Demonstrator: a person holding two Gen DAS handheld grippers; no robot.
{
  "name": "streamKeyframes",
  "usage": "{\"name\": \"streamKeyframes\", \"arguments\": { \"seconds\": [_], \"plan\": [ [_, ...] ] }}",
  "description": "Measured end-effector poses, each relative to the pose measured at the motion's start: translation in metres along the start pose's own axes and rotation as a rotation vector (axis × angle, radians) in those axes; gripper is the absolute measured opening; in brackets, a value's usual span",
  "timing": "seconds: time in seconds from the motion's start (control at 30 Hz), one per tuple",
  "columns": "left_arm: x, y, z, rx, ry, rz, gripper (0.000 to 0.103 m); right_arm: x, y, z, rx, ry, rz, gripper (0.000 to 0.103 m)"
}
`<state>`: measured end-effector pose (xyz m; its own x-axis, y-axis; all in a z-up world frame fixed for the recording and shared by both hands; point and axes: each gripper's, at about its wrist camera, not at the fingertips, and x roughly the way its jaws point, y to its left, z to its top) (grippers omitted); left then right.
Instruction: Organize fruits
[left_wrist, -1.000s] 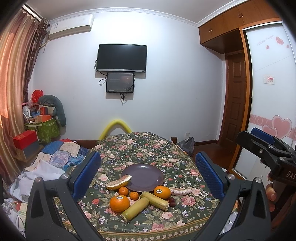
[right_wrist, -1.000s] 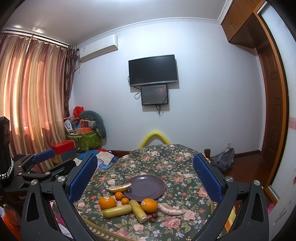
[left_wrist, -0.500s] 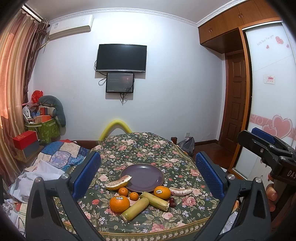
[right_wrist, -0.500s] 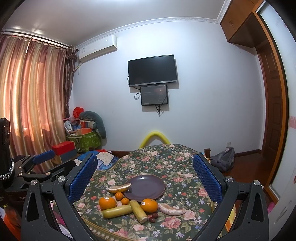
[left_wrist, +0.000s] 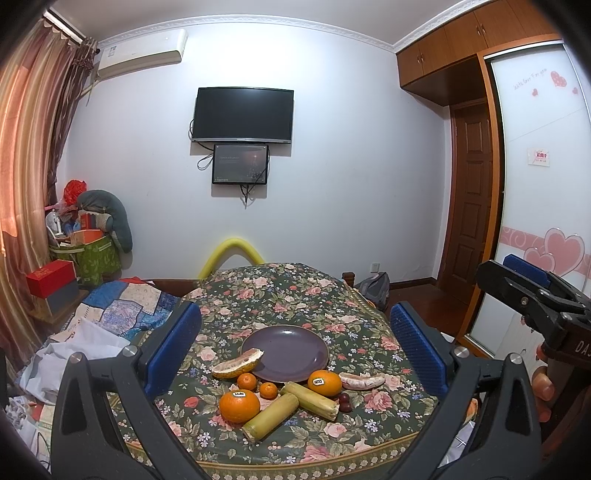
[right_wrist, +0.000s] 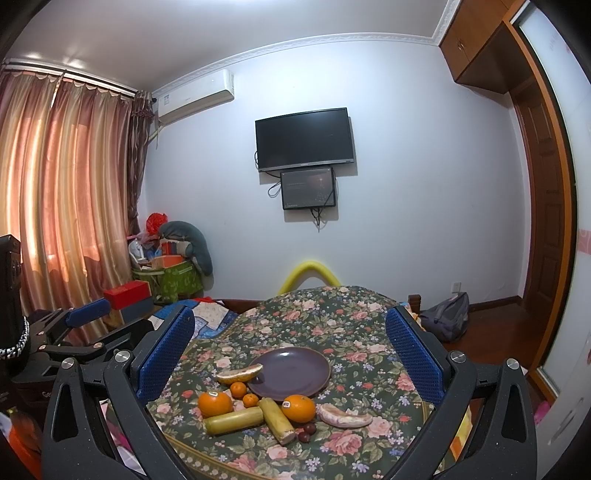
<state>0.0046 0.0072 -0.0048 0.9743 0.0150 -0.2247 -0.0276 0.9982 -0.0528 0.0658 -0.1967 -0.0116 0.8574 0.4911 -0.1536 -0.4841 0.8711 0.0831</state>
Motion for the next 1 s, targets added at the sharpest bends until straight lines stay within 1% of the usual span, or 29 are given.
{"name": "streamKeyframes", "arguments": {
  "seconds": [0.4, 0.63, 0.77, 0.87, 1.0],
  "plan": [
    [0.003, -0.001, -0.001, 0.0, 0.007, 0.004, 0.103, 0.001, 0.0, -0.001, 0.001, 0.005, 0.0, 0.103],
    [0.01, 0.001, -0.003, 0.007, 0.017, 0.012, 0.103, 0.01, 0.002, -0.004, -0.007, 0.025, 0.002, 0.103],
    [0.021, 0.008, -0.007, 0.01, 0.048, 0.015, 0.103, 0.021, 0.004, -0.011, -0.023, 0.062, 0.006, 0.103],
    [0.033, 0.016, -0.014, 0.008, 0.085, 0.025, 0.103, 0.035, 0.005, -0.018, -0.039, 0.105, 0.012, 0.103],
    [0.056, 0.032, -0.023, 0.001, 0.148, 0.041, 0.103, 0.054, 0.003, -0.031, -0.046, 0.159, -0.003, 0.103]
  ]
}}
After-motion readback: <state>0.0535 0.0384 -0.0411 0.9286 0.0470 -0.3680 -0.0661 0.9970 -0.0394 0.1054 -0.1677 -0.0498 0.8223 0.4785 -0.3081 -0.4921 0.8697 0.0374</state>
